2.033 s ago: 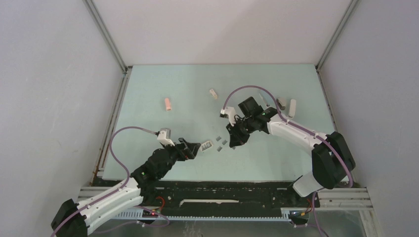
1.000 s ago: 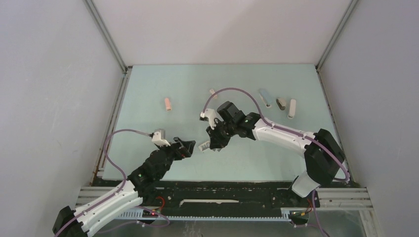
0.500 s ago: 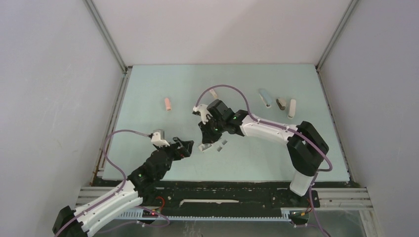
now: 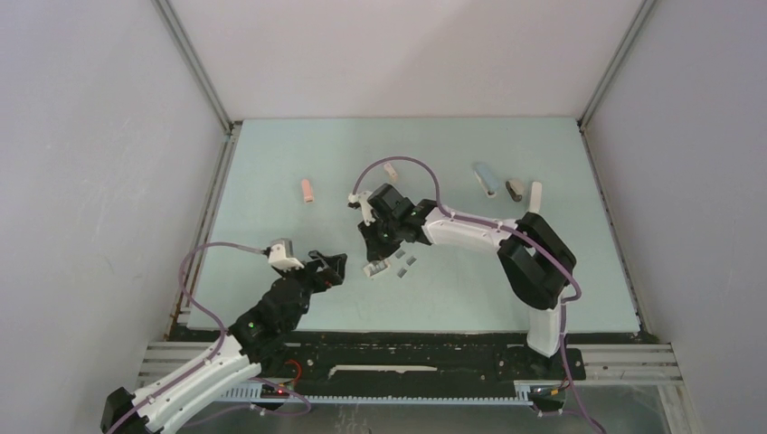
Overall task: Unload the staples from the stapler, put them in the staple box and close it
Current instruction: Place the staple in the staple box.
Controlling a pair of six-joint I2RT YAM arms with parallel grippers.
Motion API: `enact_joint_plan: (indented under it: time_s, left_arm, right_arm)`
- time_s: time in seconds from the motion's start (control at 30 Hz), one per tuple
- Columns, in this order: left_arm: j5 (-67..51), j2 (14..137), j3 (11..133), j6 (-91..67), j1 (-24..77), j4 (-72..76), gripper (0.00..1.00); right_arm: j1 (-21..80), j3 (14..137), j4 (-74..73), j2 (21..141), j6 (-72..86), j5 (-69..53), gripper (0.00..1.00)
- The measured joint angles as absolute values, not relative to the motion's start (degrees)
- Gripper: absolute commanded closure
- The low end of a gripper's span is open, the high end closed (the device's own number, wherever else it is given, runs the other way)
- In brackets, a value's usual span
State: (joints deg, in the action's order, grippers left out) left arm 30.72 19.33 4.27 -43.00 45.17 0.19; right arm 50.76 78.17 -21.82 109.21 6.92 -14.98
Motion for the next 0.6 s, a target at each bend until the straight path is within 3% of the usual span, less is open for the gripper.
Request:
enact_joint_plan:
  time_s: [0.6]
  left_arm:
    - [31.2, 18.59, 4.05, -43.0, 45.17, -0.36, 0.03]
  right_arm:
    - [52.12, 78.74, -22.61, 111.85, 8.01, -9.91, 0.86]
